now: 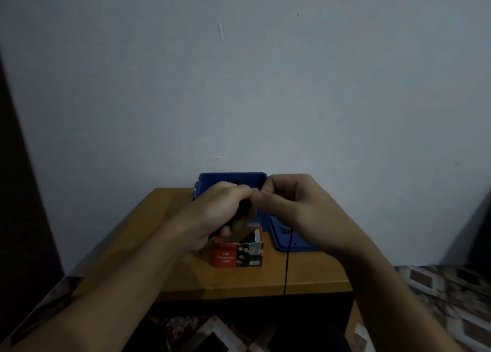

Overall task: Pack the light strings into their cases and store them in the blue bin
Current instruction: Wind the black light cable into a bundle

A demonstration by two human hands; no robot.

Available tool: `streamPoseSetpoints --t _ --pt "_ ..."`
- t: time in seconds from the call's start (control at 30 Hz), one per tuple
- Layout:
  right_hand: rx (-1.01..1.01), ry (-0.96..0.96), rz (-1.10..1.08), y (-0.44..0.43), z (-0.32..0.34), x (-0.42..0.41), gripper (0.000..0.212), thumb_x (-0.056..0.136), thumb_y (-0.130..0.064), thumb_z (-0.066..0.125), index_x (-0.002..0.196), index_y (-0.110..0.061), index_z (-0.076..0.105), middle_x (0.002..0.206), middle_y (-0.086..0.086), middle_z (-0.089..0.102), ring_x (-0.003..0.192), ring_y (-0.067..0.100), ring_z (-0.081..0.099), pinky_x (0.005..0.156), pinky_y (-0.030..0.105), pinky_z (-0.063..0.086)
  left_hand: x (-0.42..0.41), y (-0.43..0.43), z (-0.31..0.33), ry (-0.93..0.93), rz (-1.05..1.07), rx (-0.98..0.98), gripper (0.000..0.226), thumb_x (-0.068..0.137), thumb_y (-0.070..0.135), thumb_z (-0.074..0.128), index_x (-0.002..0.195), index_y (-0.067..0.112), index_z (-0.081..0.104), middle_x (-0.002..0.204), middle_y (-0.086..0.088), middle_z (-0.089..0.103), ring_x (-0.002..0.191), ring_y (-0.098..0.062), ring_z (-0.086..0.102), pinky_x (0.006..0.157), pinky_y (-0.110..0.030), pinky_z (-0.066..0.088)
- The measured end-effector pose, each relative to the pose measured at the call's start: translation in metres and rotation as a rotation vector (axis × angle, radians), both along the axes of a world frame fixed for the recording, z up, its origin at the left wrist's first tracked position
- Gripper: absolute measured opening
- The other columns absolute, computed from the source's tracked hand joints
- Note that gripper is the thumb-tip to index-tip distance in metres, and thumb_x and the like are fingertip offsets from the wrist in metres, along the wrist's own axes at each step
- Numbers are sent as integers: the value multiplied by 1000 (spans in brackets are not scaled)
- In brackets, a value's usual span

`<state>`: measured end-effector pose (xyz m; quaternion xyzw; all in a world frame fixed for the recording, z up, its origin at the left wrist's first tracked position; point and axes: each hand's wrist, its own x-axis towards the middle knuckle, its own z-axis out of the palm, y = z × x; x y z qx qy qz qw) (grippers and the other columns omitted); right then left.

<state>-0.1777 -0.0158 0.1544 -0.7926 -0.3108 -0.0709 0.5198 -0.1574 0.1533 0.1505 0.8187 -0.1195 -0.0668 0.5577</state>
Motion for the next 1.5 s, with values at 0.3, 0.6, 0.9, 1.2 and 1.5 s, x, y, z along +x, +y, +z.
streamPoseSetpoints --t 0.3,0.6,0.9,1.2,1.5 --pt "-36 -77 -73 -4 9 -1 21 98 -16 62 83 -1 64 54 -8 52 42 1 38 46 15 32 8 9 1 136 -214 -143 68 100 62 28 53 15 41 48 0 29 44 -15 18 51 -35 9" --pt "-27 -87 -30 -2 13 1 18 99 -9 59 85 -1 65 59 -2 61 45 -1 47 49 11 37 9 10 -1 144 -207 -93 68 97 67 29 54 16 41 47 0 25 40 -13 17 48 -33 9" --pt "-26 -135 -51 -3 10 8 16 99 -13 60 87 -6 67 61 -14 62 50 -3 53 51 9 40 10 13 -2 194 -302 -88 75 88 80 25 53 15 36 44 2 23 40 -13 14 47 -31 7" --pt "72 -50 -123 -3 -29 30 23 103 -26 54 88 -15 67 69 -7 59 62 4 52 60 18 41 10 23 4 377 -817 -664 62 103 51 27 78 3 58 46 -2 36 38 -13 31 41 -25 24" --pt "20 58 -247 2 -61 50 24 103 -30 54 85 -18 64 71 -2 61 60 4 54 57 19 42 10 -10 13 71 -335 -934 37 106 34 34 90 10 58 65 1 50 54 -12 46 55 -27 49"
